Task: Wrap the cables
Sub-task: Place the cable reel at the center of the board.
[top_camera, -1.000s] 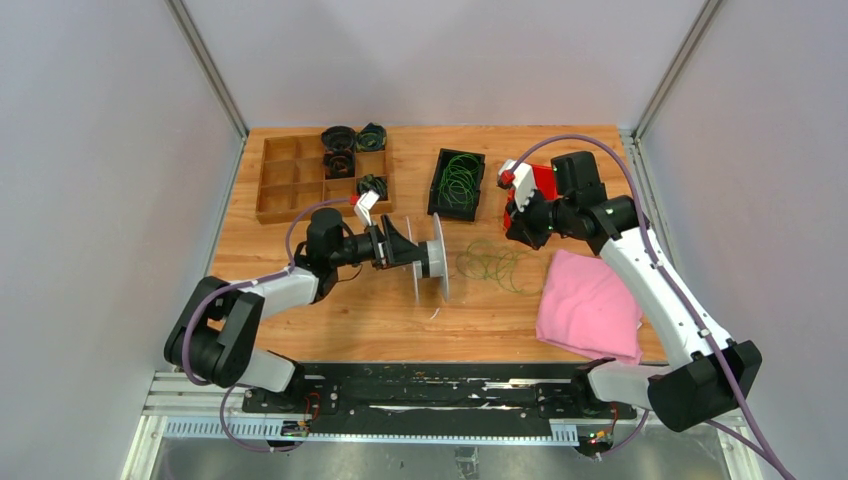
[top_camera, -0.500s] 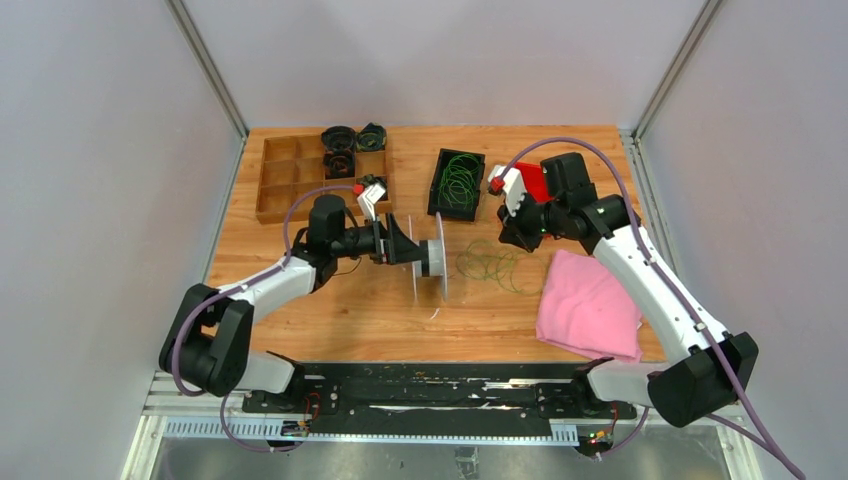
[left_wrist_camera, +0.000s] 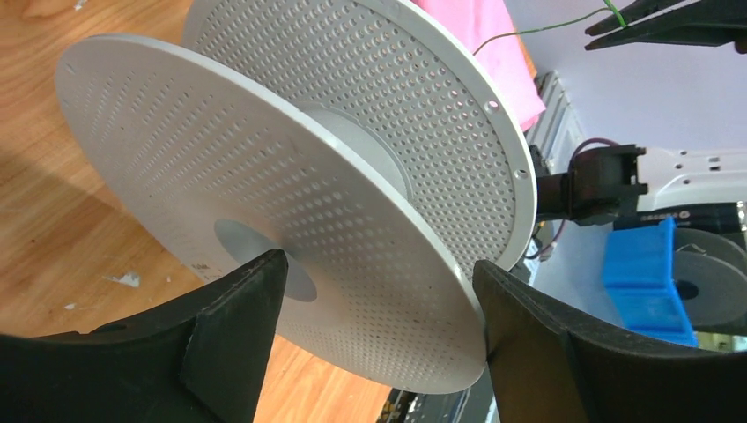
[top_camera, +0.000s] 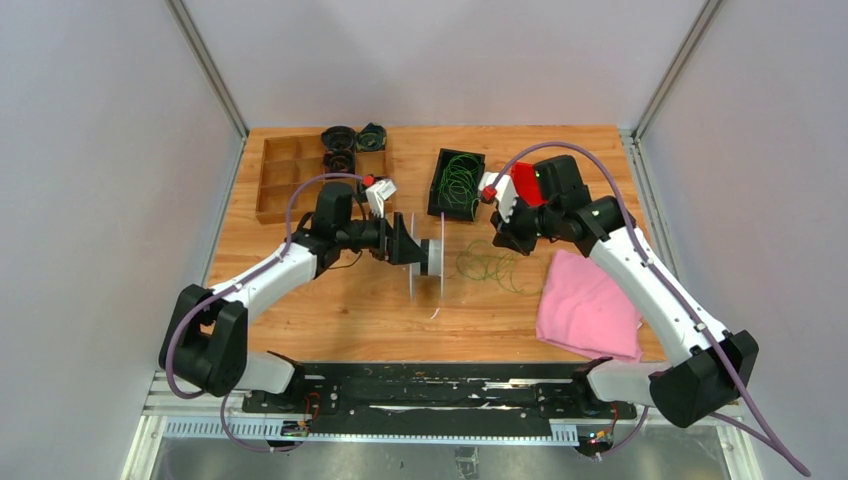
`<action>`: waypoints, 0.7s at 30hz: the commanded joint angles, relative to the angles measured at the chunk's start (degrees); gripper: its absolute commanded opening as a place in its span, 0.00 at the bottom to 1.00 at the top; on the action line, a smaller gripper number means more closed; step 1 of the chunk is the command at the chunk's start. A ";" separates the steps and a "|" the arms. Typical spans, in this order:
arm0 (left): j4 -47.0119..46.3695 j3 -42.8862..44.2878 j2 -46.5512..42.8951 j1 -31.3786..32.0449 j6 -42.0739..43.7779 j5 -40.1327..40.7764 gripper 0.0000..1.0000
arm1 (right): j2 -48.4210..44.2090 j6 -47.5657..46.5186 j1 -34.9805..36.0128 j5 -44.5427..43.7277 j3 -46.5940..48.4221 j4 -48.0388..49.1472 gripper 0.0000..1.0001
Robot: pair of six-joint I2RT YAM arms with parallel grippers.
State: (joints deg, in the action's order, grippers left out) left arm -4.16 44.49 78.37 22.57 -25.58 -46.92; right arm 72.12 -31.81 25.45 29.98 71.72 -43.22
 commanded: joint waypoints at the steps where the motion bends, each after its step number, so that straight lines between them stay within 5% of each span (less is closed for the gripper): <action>1: 9.18 3.82 1.43 0.78 9.16 2.92 0.80 | -0.60 -3.87 1.88 1.99 0.22 -1.50 0.01; 12: 18.50 9.19 0.61 1.74 20.62 5.51 0.76 | -0.29 -9.63 5.30 6.91 1.00 -4.54 0.01; 21: 21.91 12.62 -1.10 2.03 25.53 4.83 0.87 | 1.69 -12.89 7.28 9.46 3.28 -6.94 0.01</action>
State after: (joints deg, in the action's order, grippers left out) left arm 15.66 55.72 78.98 24.16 -4.29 -42.09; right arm 72.95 -41.85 31.40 36.84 72.10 -47.90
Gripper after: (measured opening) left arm 0.855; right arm 0.010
